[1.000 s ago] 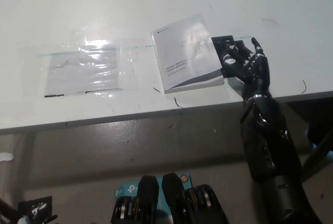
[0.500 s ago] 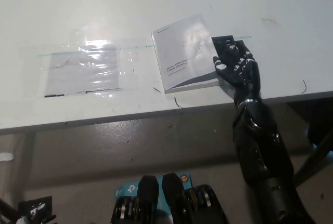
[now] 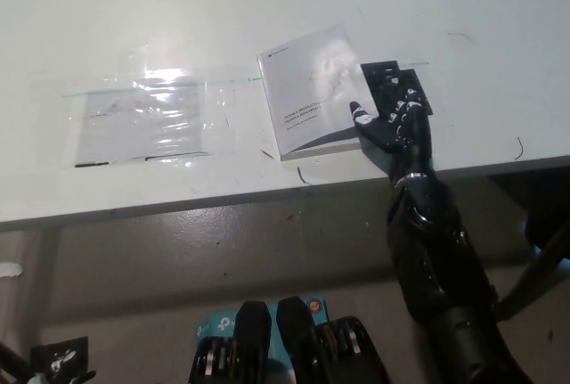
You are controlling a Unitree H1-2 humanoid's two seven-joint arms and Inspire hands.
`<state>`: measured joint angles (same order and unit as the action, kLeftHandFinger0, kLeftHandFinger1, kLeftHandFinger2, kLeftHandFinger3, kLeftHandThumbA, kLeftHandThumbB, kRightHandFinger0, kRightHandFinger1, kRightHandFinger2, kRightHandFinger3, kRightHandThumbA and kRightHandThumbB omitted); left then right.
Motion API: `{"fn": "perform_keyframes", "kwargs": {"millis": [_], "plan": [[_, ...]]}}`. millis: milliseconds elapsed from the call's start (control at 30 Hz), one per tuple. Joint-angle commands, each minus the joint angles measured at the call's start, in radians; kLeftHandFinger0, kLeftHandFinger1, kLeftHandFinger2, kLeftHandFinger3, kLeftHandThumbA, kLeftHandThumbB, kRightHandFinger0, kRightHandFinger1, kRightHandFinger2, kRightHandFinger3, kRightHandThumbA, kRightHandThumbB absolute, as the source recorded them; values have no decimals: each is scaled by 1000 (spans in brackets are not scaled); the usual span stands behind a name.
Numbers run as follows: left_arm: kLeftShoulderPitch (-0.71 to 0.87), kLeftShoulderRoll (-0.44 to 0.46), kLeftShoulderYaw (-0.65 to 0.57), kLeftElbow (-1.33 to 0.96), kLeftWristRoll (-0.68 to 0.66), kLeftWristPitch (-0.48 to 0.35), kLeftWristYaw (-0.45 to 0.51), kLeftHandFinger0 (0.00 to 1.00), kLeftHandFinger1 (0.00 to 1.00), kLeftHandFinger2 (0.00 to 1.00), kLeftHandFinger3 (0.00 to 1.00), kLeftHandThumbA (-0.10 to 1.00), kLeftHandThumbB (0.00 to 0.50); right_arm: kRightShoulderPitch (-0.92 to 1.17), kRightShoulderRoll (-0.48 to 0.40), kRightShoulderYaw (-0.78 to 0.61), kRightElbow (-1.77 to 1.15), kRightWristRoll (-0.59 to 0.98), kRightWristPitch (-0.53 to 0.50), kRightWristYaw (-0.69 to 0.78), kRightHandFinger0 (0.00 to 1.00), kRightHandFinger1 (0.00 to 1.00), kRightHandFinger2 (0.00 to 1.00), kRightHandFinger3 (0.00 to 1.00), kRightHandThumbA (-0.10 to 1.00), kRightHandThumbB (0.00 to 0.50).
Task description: The robot uses its right hand to slide under the cover of the book kept in the middle of the desk and open it
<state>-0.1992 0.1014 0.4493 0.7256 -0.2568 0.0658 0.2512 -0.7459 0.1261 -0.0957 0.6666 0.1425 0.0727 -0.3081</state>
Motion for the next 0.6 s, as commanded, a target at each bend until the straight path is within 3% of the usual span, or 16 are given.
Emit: {"fn": "perform_keyframes", "kwargs": {"millis": [0, 33, 67, 100, 133, 167, 233, 333, 467, 567], "plan": [[5, 15, -2, -32, 3, 9, 20, 384, 480, 669, 635, 787, 49, -78, 40, 37, 15, -41, -21, 13, 402, 666, 761, 948, 727, 27], [8, 15, -3, -40, 6, 14, 23, 362, 471, 666, 627, 785, 48, -81, 43, 40, 14, -45, -17, 10, 396, 661, 755, 936, 726, 29], [9, 15, -6, -41, 8, 15, 21, 364, 488, 683, 637, 794, 38, -83, 46, 40, 12, -44, -15, 10, 386, 638, 731, 903, 704, 62], [13, 17, -9, -44, 10, 15, 17, 364, 490, 686, 639, 798, 39, -83, 51, 40, 8, -42, -11, 11, 390, 642, 734, 907, 712, 51], [11, 22, -10, -31, 6, 13, 5, 443, 531, 729, 687, 846, 51, -101, 58, 48, 20, -45, -18, 20, 392, 655, 759, 906, 715, 57], [15, 21, -6, -33, -2, 11, 0, 529, 572, 759, 707, 837, 59, -112, 63, 59, 14, -51, -12, 30, 432, 692, 792, 917, 720, 32], [13, 21, 0, -32, -4, 10, 8, 521, 564, 748, 693, 799, 60, -126, 70, 67, 11, -60, -5, 25, 421, 672, 771, 919, 726, 36], [19, 26, -7, -32, 4, 11, 3, 565, 566, 740, 698, 833, 56, -137, 74, 78, 7, -65, -2, 28, 441, 674, 762, 911, 736, 46], [20, 25, 1, -34, 4, 28, 25, 430, 477, 675, 647, 799, 65, -163, 77, 93, 2, -75, 9, 29, 376, 627, 722, 868, 717, 55], [32, 27, -7, -33, 6, 16, 7, 500, 544, 713, 688, 826, 69, -180, 75, 103, -12, -81, 14, 37, 362, 627, 734, 869, 714, 61]]}}
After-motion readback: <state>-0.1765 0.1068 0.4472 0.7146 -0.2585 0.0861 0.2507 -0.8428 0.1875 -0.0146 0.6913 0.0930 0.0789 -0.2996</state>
